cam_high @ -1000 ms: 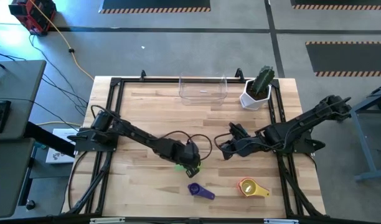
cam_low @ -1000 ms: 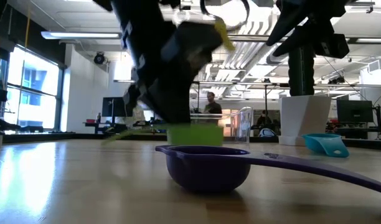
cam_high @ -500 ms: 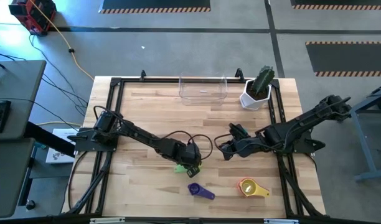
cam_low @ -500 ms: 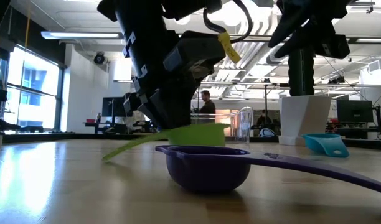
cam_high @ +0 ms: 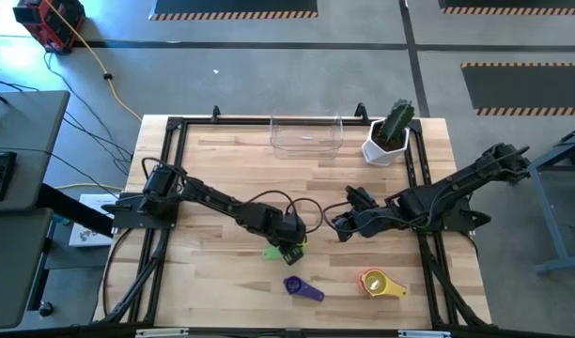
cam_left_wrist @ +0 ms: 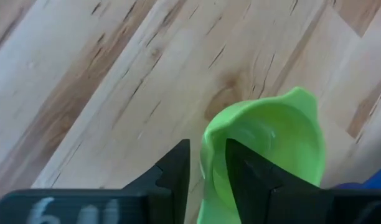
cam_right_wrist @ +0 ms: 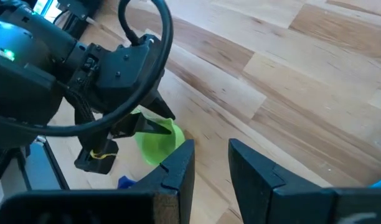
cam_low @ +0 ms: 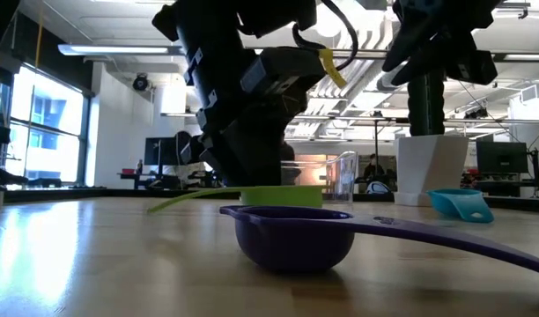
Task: Nest measuring cups in basket
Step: Stack the green measuring cup on the top of the yellow measuring cup
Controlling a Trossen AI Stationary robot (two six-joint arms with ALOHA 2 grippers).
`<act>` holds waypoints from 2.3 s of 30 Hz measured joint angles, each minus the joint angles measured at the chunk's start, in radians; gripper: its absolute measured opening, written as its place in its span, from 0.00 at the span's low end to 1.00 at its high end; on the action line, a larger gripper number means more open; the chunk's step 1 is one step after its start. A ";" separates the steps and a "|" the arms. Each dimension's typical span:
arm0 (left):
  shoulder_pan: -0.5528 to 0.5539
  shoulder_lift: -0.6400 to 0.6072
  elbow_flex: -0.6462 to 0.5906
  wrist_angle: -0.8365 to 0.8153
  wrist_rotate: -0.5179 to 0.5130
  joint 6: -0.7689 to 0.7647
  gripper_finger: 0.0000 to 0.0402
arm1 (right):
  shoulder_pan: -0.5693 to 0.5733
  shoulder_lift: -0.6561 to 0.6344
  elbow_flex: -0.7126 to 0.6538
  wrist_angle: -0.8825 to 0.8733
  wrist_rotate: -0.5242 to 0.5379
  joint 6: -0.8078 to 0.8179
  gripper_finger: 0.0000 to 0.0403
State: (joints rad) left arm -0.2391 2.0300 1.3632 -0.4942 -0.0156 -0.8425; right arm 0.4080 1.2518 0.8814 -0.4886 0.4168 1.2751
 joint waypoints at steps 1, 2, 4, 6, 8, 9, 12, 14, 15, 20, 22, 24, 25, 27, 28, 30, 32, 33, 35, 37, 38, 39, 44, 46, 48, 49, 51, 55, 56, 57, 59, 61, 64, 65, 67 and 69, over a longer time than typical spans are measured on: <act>0.004 0.000 0.000 -0.001 0.007 0.000 0.25 | 0.000 0.000 0.000 -0.003 0.000 0.000 0.22; 0.005 0.000 0.005 -0.009 0.009 0.001 0.26 | 0.000 0.000 0.000 -0.004 0.000 0.000 0.22; 0.006 0.000 0.021 -0.017 0.011 0.011 0.27 | 0.000 0.000 0.000 -0.007 0.000 0.000 0.22; 0.005 0.000 0.045 -0.012 0.011 0.030 0.28 | 0.000 0.000 0.000 -0.010 0.000 -0.008 0.22; 0.006 0.000 0.071 -0.026 0.007 0.045 0.29 | 0.000 0.000 0.000 -0.010 0.000 -0.026 0.22; 0.008 0.000 0.085 -0.041 0.007 0.054 0.29 | 0.000 0.000 0.000 -0.010 0.000 -0.028 0.22; 0.016 -0.001 0.130 -0.092 0.000 0.077 0.29 | 0.000 0.000 0.000 -0.010 0.000 -0.030 0.22; 0.025 -0.001 0.150 -0.131 -0.020 0.091 0.29 | 0.000 0.000 0.000 -0.010 0.000 -0.030 0.22; 0.031 -0.001 0.161 -0.152 -0.027 0.101 0.29 | 0.000 0.000 0.000 -0.010 0.000 -0.030 0.22; 0.059 -0.001 0.223 -0.250 -0.034 0.155 0.29 | 0.000 0.000 0.000 -0.008 -0.033 -0.016 0.22; 0.067 -0.001 0.250 -0.295 -0.034 0.176 0.29 | 0.000 0.000 0.000 -0.008 -0.052 -0.015 0.22; 0.072 -0.001 0.282 -0.344 -0.035 0.200 0.29 | 0.000 0.000 0.000 -0.008 -0.059 -0.017 0.22; 0.074 -0.001 0.296 -0.374 -0.035 0.210 0.29 | 0.000 0.000 0.000 -0.008 -0.061 -0.018 0.22; 0.076 -0.001 0.329 -0.448 -0.040 0.226 0.29 | 0.000 0.000 0.000 -0.008 -0.069 -0.027 0.22; 0.075 -0.001 0.344 -0.482 -0.045 0.230 0.29 | 0.000 0.000 0.000 -0.008 -0.069 -0.040 0.22; 0.067 -0.002 0.364 -0.555 -0.057 0.240 0.29 | 0.000 0.000 0.000 -0.008 -0.072 -0.058 0.22; 0.051 -0.007 0.373 -0.643 -0.078 0.242 0.29 | 0.000 0.000 0.000 -0.008 -0.073 -0.087 0.22; 0.040 -0.014 0.373 -0.677 -0.094 0.238 0.29 | 0.000 0.000 0.000 -0.008 -0.073 -0.103 0.22; 0.018 -0.031 0.377 -0.731 -0.135 0.212 0.29 | 0.000 0.000 0.000 -0.004 -0.074 -0.132 0.22; -0.004 -0.047 0.377 -0.800 -0.175 0.181 0.29 | -0.001 0.000 0.000 0.020 -0.074 -0.167 0.22; -0.015 -0.058 0.377 -0.821 -0.191 0.165 0.29 | -0.003 0.000 0.000 0.044 -0.075 -0.194 0.22; -0.025 -0.069 0.377 -0.841 -0.206 0.147 0.29 | -0.007 0.000 0.000 0.074 -0.077 -0.228 0.22; -0.064 -0.147 0.377 -0.959 -0.237 0.077 0.29 | -0.031 0.000 0.000 0.325 -0.089 -0.431 0.22; -0.074 -0.183 0.377 -0.996 -0.255 0.055 0.29 | -0.043 0.000 0.002 0.430 -0.090 -0.508 0.22; -0.087 -0.225 0.377 -1.031 -0.283 0.037 0.29 | -0.057 0.000 0.002 0.522 -0.092 -0.575 0.22; -0.091 -0.247 0.377 -1.048 -0.298 0.034 0.29 | -0.065 0.000 0.002 0.563 -0.092 -0.604 0.22; -0.099 -0.295 0.377 -1.069 -0.318 0.032 0.29 | -0.082 0.000 0.002 0.639 -0.092 -0.666 0.22; -0.100 -0.397 0.376 -1.076 -0.339 0.033 0.29 | -0.125 0.000 0.002 0.737 -0.092 -0.724 0.25; -0.097 -0.423 0.376 -1.078 -0.346 0.033 0.29 | -0.136 0.000 0.002 0.751 -0.094 -0.733 0.26; -0.094 -0.447 0.376 -1.079 -0.356 0.033 0.29 | -0.146 0.000 0.002 0.758 -0.096 -0.734 0.27; -0.086 -0.495 0.375 -1.077 -0.384 0.032 0.29 | -0.165 0.006 0.002 0.769 -0.103 -0.728 0.30; -0.079 -0.537 0.375 -1.077 -0.408 0.026 0.29 | -0.179 0.020 0.002 0.793 -0.121 -0.702 0.33; -0.066 -0.594 0.375 -1.076 -0.431 0.024 0.29 | -0.194 0.063 0.028 0.824 -0.163 -0.683 0.38; -0.061 -0.609 0.375 -1.077 -0.439 0.024 0.29 | -0.197 0.084 0.049 0.822 -0.169 -0.684 0.38; -0.054 -0.635 0.375 -1.077 -0.458 0.023 0.29 | -0.199 0.124 0.097 0.794 -0.182 -0.703 0.39; -0.048 -0.654 0.375 -1.077 -0.478 0.023 0.29 | -0.199 0.169 0.156 0.725 -0.183 -0.705 0.39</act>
State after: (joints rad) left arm -0.2872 1.3758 1.7382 -1.5714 -0.4933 -0.8199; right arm 0.2089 1.4208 1.0375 0.2366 0.2336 0.5697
